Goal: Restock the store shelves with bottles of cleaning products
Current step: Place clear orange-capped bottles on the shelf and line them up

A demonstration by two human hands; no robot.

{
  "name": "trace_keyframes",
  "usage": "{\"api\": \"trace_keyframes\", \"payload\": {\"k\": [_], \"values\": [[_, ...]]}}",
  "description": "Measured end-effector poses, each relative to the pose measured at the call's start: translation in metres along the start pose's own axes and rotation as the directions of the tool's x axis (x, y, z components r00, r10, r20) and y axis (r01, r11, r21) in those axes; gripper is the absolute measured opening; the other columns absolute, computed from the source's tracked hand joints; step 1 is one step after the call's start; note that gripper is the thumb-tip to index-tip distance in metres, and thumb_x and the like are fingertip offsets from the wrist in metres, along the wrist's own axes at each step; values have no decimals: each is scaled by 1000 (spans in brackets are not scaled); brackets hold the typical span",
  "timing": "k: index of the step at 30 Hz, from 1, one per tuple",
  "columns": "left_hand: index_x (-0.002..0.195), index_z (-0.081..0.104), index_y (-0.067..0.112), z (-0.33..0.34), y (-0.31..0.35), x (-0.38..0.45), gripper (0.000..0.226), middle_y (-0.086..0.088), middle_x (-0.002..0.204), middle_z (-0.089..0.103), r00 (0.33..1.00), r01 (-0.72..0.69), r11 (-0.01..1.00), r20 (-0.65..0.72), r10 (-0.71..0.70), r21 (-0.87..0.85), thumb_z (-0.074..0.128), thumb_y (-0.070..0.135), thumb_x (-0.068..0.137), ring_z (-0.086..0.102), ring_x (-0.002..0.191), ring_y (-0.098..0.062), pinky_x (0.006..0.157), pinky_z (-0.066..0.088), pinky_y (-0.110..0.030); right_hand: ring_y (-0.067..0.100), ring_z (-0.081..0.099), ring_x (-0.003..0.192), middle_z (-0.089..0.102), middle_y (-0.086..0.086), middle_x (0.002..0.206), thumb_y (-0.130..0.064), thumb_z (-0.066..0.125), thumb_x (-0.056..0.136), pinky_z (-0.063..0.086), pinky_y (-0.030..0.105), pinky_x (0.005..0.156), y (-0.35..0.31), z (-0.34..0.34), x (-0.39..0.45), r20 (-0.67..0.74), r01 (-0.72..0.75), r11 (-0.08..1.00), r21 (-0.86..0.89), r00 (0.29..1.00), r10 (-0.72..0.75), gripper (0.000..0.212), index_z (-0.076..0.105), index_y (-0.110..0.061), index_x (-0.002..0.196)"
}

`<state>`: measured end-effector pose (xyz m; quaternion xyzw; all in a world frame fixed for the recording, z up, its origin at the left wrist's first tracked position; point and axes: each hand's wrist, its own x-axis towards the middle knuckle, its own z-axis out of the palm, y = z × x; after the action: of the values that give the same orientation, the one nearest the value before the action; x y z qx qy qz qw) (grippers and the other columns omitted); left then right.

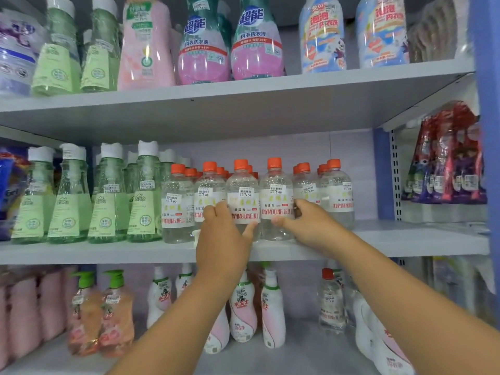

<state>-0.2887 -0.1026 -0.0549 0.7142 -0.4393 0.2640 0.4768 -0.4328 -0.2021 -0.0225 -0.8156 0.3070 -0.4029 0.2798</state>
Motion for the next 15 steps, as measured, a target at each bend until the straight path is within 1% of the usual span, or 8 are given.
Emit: {"api": "trace_keyframes", "payload": {"k": [1, 4, 6, 9, 12, 15], "values": [[127, 48, 13, 0, 1, 0, 59, -4, 125, 48, 1000, 9, 1000, -1, -9, 11, 68, 53, 89, 57, 106, -23, 76, 45, -30, 5, 60, 96, 64, -17, 107, -41, 70, 91, 51, 32, 88, -1, 0, -1, 2, 5, 1000, -13, 1000, -5, 29, 57, -33, 116], [124, 53, 13, 0, 3, 0, 55, -5, 124, 54, 999, 34, 997, 9, -35, 75, 65, 54, 91, 59, 107, -23, 75, 44, -29, 10, 58, 103, 62, -14, 115, -41, 66, 94, 45, 29, 87, -2, 1, -2, -1, 4, 998, -61, 1000, -4, 38, 56, -28, 128], [122, 57, 15, -2, 6, 1, 49, -4, 122, 56, 999, 33, 985, 30, -39, 169, 59, 55, 95, 60, 105, -23, 70, 41, -28, 12, 59, 106, 64, -11, 121, -43, 68, 92, 47, 30, 87, -1, 2, -1, -27, 4, 997, -81, 1000, -6, 42, 56, -26, 128], [125, 57, 16, -4, 10, 3, 45, -3, 124, 56, 997, 24, 949, 65, -47, 313, 49, 53, 100, 63, 105, -24, 68, 41, -31, 13, 62, 102, 65, -9, 117, -48, 74, 86, 50, 30, 83, 2, 6, 0, -108, -7, 995, -103, 994, -4, 48, 55, -24, 123], [116, 58, 13, -4, 14, 6, 44, -4, 116, 58, 994, 32, 948, 90, -64, 317, 53, 53, 97, 63, 100, -25, 70, 45, -32, 14, 61, 102, 64, -9, 117, -52, 75, 83, 51, 32, 83, 2, 7, 0, -124, -14, 994, -113, 992, 0, 54, 52, -24, 123], [111, 56, 12, -5, 17, 11, 62, -3, 110, 58, 988, 63, 945, 117, -105, 321, 66, 67, 83, 65, 97, -24, 69, 46, -33, 13, 60, 103, 62, -11, 113, -53, 74, 83, 50, 31, 85, 1, 2, 0, -55, -18, 997, -77, 998, 14, 52, 51, -26, 122]]}}
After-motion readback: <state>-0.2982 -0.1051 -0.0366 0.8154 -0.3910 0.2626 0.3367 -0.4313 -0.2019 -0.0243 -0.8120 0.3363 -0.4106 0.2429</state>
